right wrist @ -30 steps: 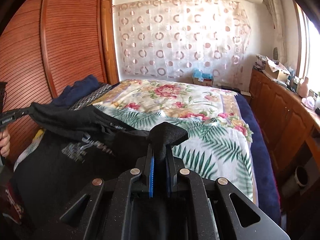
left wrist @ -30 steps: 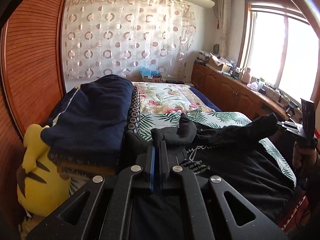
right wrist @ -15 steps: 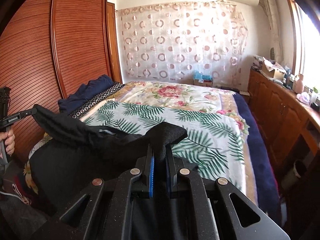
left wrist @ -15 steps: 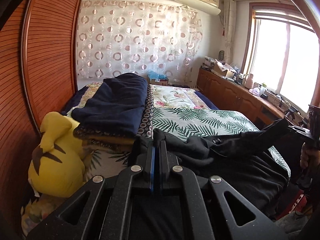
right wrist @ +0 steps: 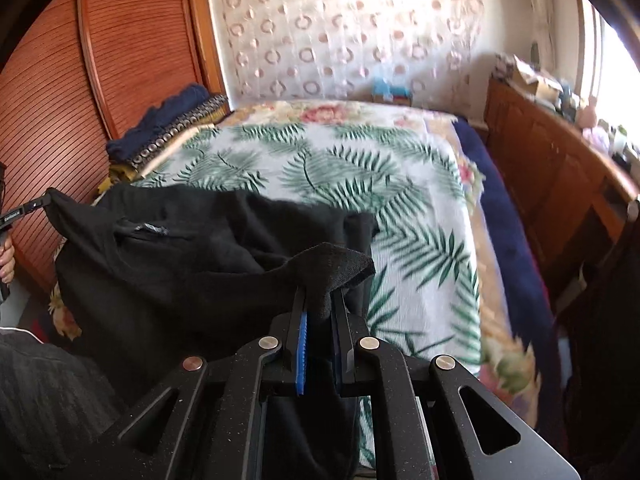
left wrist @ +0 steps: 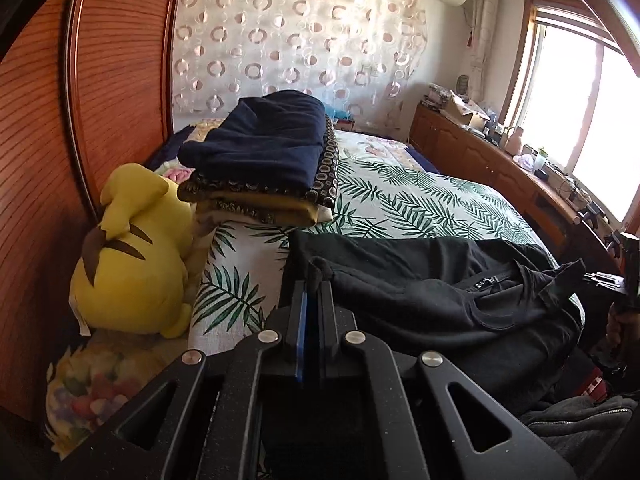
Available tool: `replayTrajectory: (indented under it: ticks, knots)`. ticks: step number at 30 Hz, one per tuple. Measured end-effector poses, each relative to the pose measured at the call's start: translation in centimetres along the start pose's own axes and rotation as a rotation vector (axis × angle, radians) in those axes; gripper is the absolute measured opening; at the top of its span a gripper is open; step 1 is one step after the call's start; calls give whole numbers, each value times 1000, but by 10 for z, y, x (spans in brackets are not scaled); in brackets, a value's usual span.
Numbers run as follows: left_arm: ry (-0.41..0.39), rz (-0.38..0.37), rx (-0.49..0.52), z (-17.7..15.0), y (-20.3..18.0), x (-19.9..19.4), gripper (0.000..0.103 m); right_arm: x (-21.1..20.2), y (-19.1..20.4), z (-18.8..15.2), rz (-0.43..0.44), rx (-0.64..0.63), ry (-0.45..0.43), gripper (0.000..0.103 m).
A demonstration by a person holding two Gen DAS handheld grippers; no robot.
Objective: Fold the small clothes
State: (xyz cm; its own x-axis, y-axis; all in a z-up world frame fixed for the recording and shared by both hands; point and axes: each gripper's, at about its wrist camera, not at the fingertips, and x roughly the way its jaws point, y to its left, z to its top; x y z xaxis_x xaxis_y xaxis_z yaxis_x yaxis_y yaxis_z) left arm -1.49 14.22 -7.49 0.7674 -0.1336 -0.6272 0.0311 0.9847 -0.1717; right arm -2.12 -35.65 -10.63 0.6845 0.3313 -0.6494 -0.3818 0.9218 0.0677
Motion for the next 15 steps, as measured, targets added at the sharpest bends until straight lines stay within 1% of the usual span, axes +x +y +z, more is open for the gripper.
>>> replayTrajectory:
  ticks: [1,2,3,4,5,7,9,12,15]
  knots:
    - [2,-7,4,1,-1,-1,6,2,-3,0,-16,19,12,9]
    - [0,-11,10,3,-3,-1,11,4,-4,3,-25,35,19,9]
    - [-1,-11,12,3,-5,-3,24,5,-5,7,-23,40,20,9]
    - [-5,-18,15,5,-7,-4,30,5,-3,9,-21,33,20,9]
    - [-11,-29,20,8,-9,-6,41,5,0,11,-23,26,22,9]
    - [-15,-38,35,13,-13,-8,45,1,0,10,-25,21,18,9]
    - [-23,-30,51,19,-17,-9,57,0,1,12,-27,24,13,9]
    - [-41,-18,68,30,-21,-7,60,-4,2,11,-29,17,2,9]
    - [-46,-25,74,39,-20,0,61,-13,6,13,-34,-7,-22,9]
